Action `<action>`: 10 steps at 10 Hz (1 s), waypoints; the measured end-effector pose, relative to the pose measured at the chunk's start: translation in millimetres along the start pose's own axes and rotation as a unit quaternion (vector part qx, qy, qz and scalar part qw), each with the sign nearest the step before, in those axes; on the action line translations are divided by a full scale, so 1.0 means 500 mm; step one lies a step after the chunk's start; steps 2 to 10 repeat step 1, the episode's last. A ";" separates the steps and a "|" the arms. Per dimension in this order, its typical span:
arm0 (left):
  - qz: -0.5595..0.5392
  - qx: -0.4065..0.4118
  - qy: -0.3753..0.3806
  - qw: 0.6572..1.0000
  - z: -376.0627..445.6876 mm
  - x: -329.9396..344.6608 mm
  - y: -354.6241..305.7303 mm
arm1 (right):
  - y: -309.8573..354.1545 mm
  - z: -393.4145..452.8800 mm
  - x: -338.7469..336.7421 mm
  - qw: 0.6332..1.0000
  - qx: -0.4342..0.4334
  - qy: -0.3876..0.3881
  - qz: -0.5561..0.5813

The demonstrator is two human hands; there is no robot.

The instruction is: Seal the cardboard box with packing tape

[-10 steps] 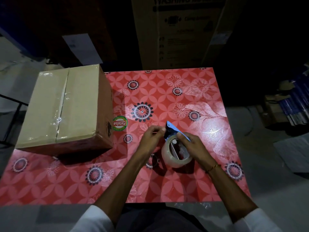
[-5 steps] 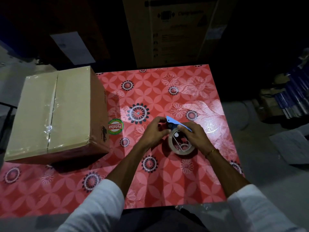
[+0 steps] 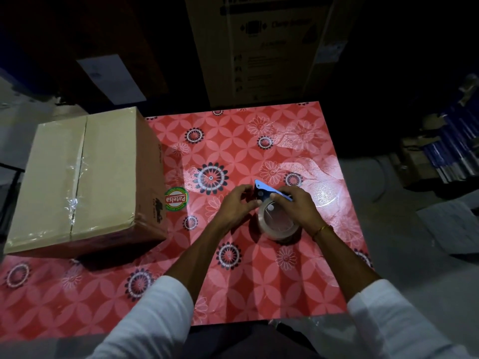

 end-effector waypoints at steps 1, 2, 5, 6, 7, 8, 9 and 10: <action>0.011 -0.005 -0.028 1.000 -0.009 -0.012 -0.001 | 0.003 0.010 -0.003 0.996 -0.009 -0.038 -0.083; 0.011 -0.005 -0.028 1.000 -0.009 -0.012 -0.001 | 0.003 0.010 -0.003 0.996 -0.009 -0.038 -0.083; 0.011 -0.005 -0.028 1.000 -0.009 -0.012 -0.001 | 0.003 0.010 -0.003 0.996 -0.009 -0.038 -0.083; 0.011 -0.005 -0.028 1.000 -0.009 -0.012 -0.001 | 0.003 0.010 -0.003 0.996 -0.009 -0.038 -0.083; 0.011 -0.005 -0.028 1.000 -0.009 -0.012 -0.001 | 0.003 0.010 -0.003 0.996 -0.009 -0.038 -0.083; 0.011 -0.005 -0.028 1.000 -0.009 -0.012 -0.001 | 0.003 0.010 -0.003 0.996 -0.009 -0.038 -0.083; 0.011 -0.005 -0.028 1.000 -0.009 -0.012 -0.001 | 0.003 0.010 -0.003 0.996 -0.009 -0.038 -0.083; 0.011 -0.005 -0.028 1.000 -0.009 -0.012 -0.001 | 0.003 0.010 -0.003 0.996 -0.009 -0.038 -0.083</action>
Point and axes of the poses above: each hand's wrist, its own z-axis towards the middle knuckle, its own x-axis out of the palm, y = z × x, the point moved 6 cm from there along z, towards the middle knuckle, and after that the axes turned 11 degrees about -z, right-handed, at the moved point
